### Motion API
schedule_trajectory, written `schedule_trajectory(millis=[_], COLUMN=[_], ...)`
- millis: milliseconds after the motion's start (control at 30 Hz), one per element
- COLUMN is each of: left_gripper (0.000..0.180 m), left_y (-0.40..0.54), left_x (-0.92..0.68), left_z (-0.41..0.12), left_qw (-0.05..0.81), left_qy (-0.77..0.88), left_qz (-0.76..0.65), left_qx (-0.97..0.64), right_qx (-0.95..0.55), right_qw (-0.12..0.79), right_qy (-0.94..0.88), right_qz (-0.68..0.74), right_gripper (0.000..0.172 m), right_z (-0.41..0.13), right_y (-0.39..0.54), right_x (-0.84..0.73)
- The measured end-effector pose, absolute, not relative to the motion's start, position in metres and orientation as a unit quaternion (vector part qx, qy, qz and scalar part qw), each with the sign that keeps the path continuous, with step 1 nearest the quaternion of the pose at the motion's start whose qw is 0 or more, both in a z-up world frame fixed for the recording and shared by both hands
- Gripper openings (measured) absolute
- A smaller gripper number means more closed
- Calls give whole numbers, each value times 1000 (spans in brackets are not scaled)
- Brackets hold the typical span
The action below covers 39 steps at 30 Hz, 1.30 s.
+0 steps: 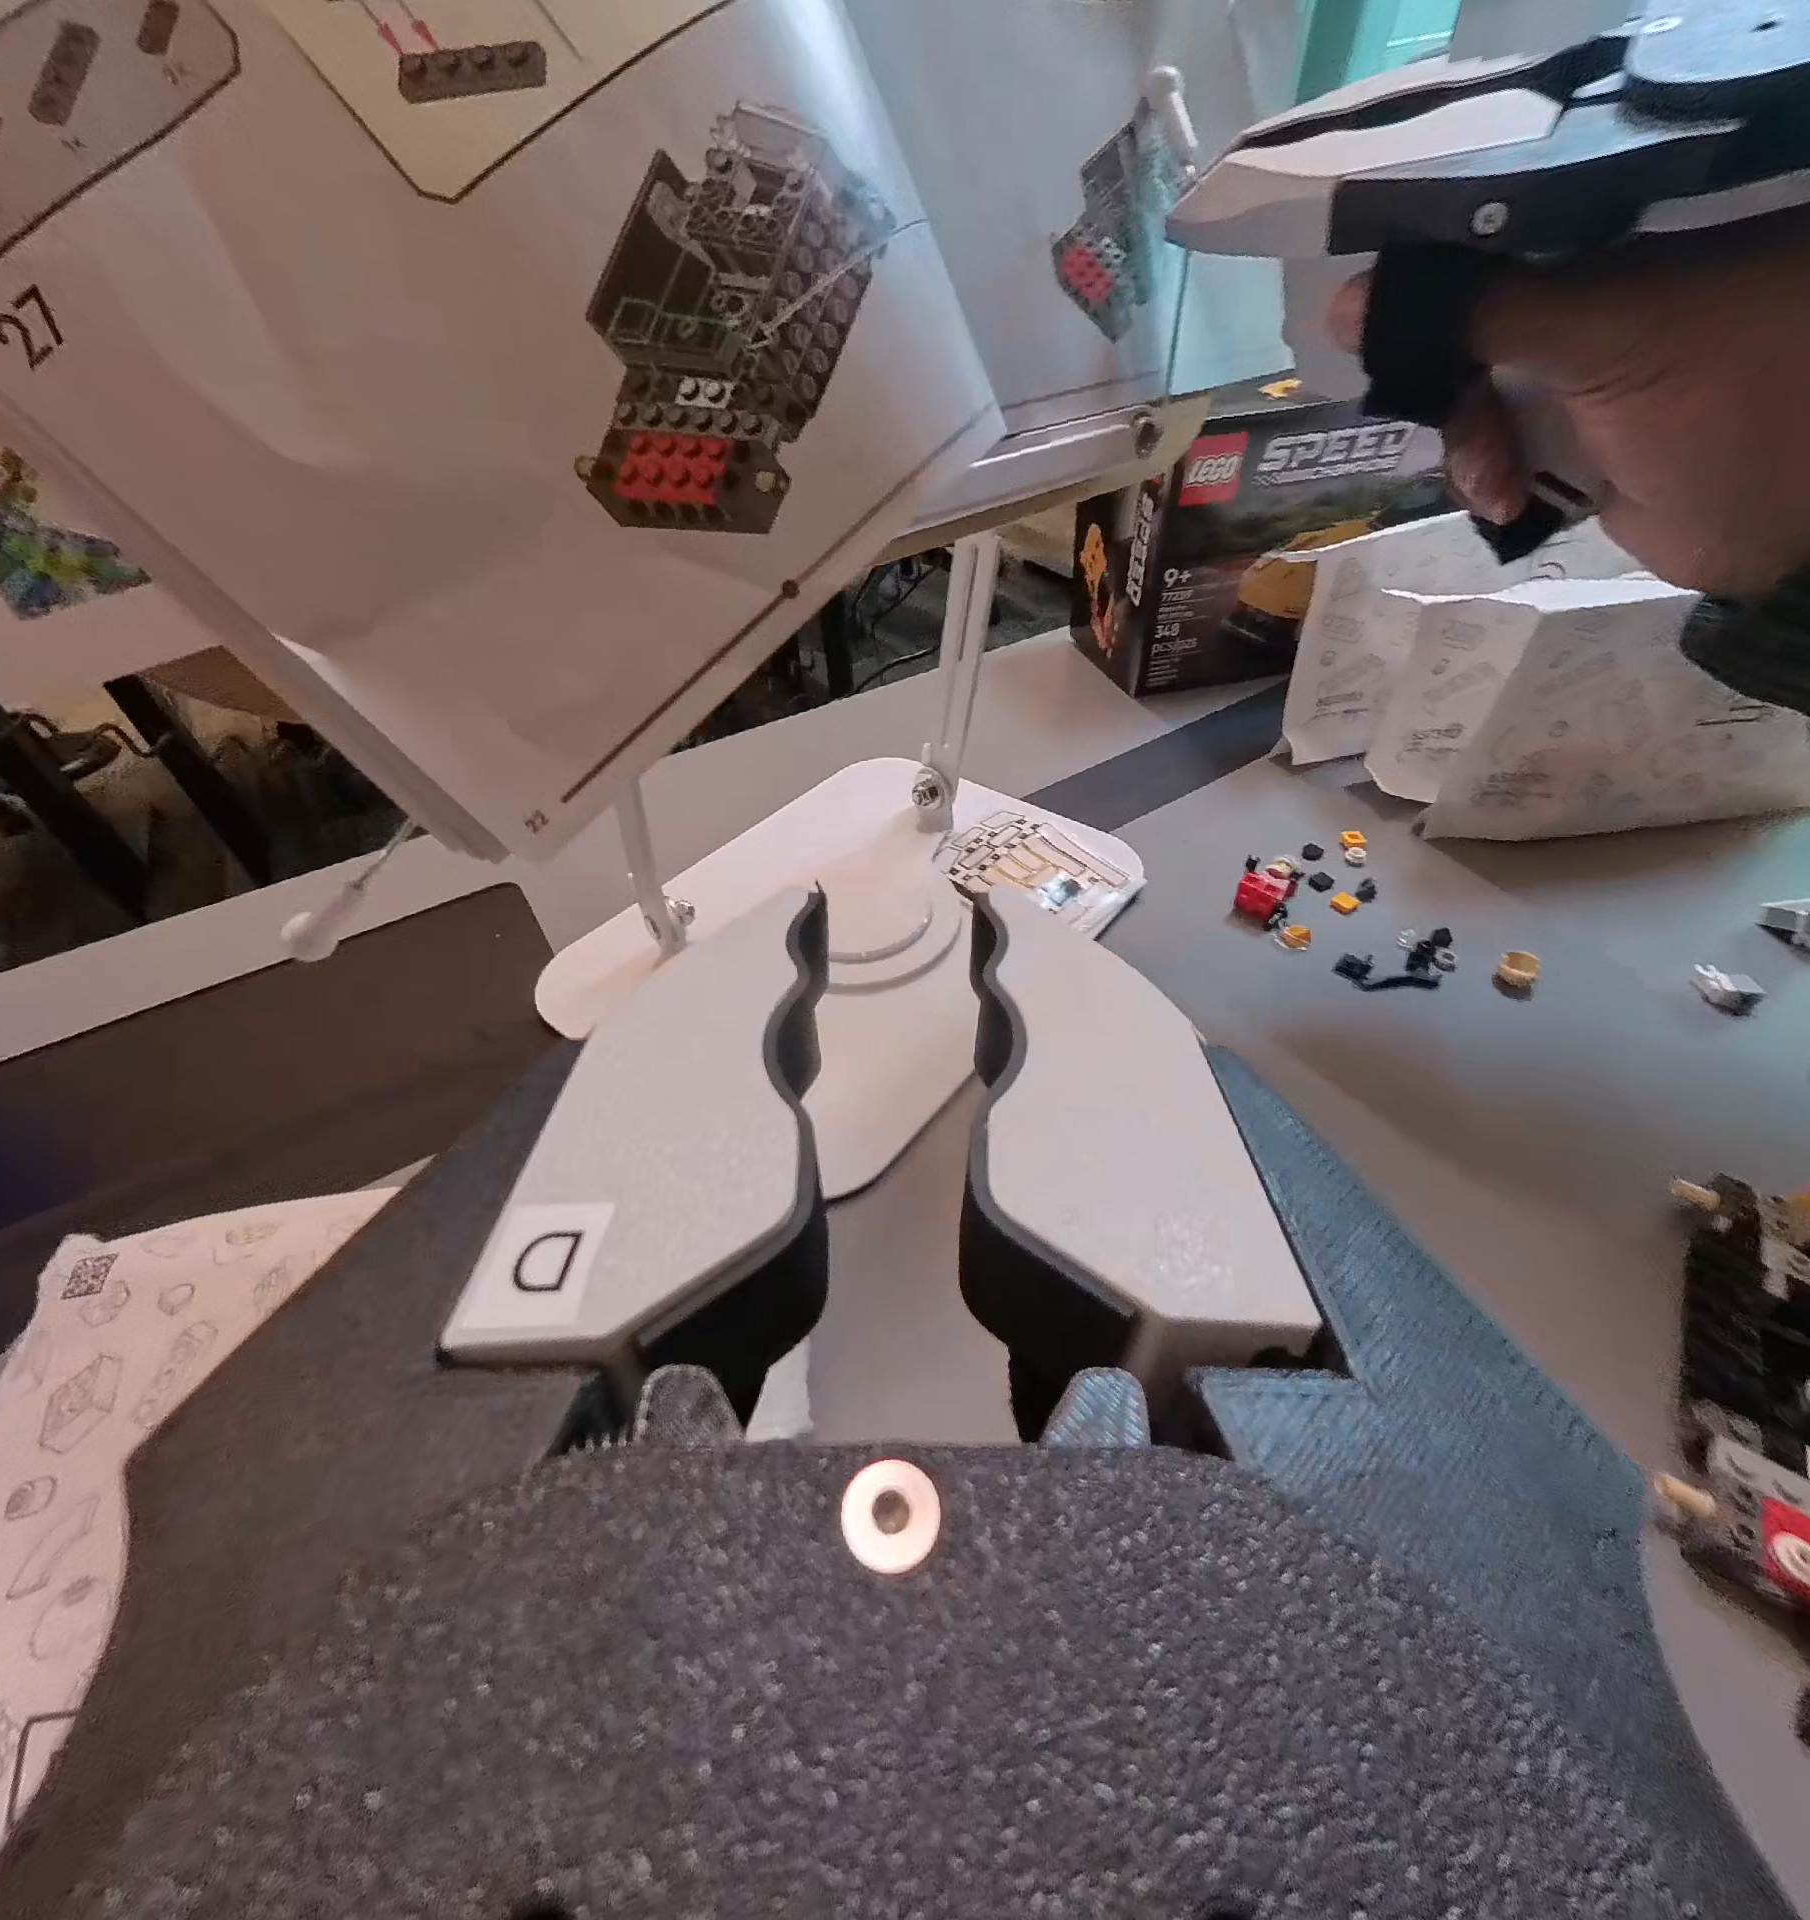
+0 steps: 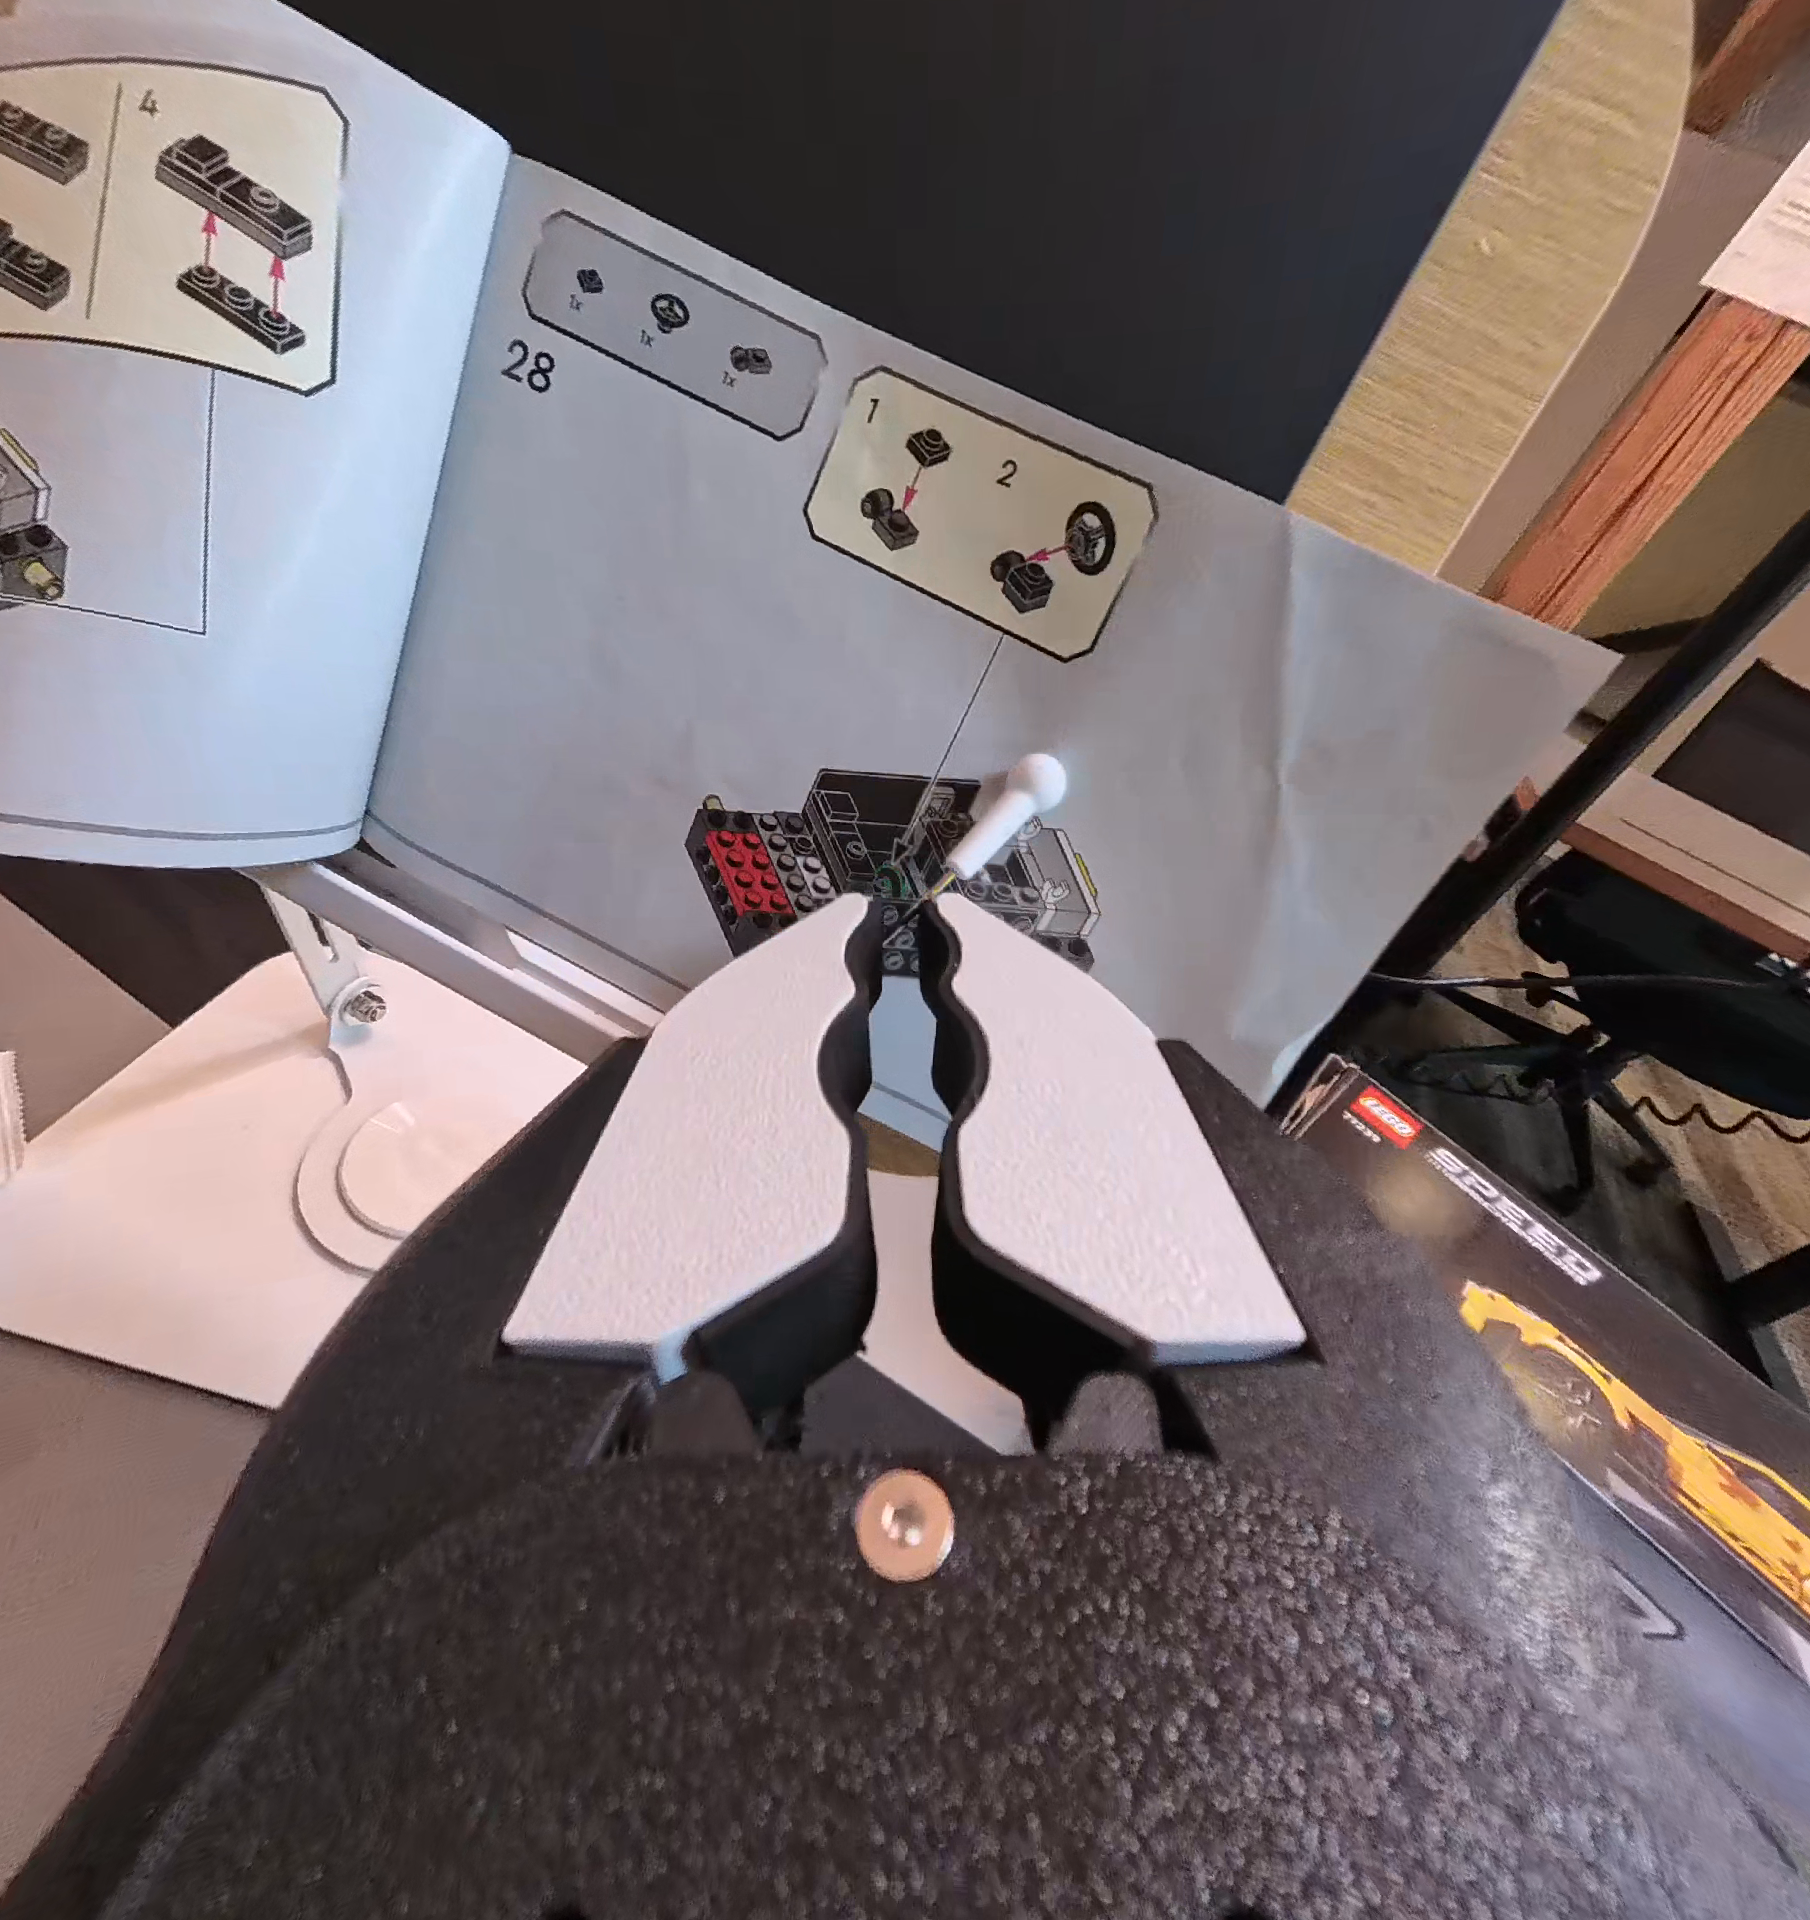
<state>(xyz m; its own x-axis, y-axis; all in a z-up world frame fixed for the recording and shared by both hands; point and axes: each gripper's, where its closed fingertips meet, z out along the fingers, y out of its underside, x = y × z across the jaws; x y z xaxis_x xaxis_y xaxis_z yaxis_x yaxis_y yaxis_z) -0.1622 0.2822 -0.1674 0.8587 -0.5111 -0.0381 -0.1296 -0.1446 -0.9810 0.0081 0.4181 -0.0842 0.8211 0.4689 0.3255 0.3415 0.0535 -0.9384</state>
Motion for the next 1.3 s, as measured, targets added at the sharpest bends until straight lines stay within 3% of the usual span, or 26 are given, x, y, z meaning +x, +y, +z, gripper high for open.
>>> schedule_trajectory(millis=[533,767,833,1067,1167,1300], left_gripper=[28,28,27,26,24,22], left_y=[333,323,322,320,320,319], left_x=[-188,-181,-176,-168,-165,-159], left_z=[-120,-120,-123,-129,-135,-142], left_qw=[667,676,675,674,673,669], left_qy=[136,177,193,201,202,212], left_qz=[-104,-57,-41,-53,-54,-53], left_qx=[-725,-713,-711,-709,-709,-710], right_qx=[-700,-718,-717,-708,-684,-682], right_qw=[649,637,639,647,667,663], right_qy=[-288,-262,-263,-267,-284,-294], right_qz=[73,100,94,92,82,88], right_gripper=[11,12,0,0,3,20], right_z=[-96,-102,-102,-105,-92,-86], right_y=[416,413,411,404,397,398], right_x=[24,30,32,38,31,16])
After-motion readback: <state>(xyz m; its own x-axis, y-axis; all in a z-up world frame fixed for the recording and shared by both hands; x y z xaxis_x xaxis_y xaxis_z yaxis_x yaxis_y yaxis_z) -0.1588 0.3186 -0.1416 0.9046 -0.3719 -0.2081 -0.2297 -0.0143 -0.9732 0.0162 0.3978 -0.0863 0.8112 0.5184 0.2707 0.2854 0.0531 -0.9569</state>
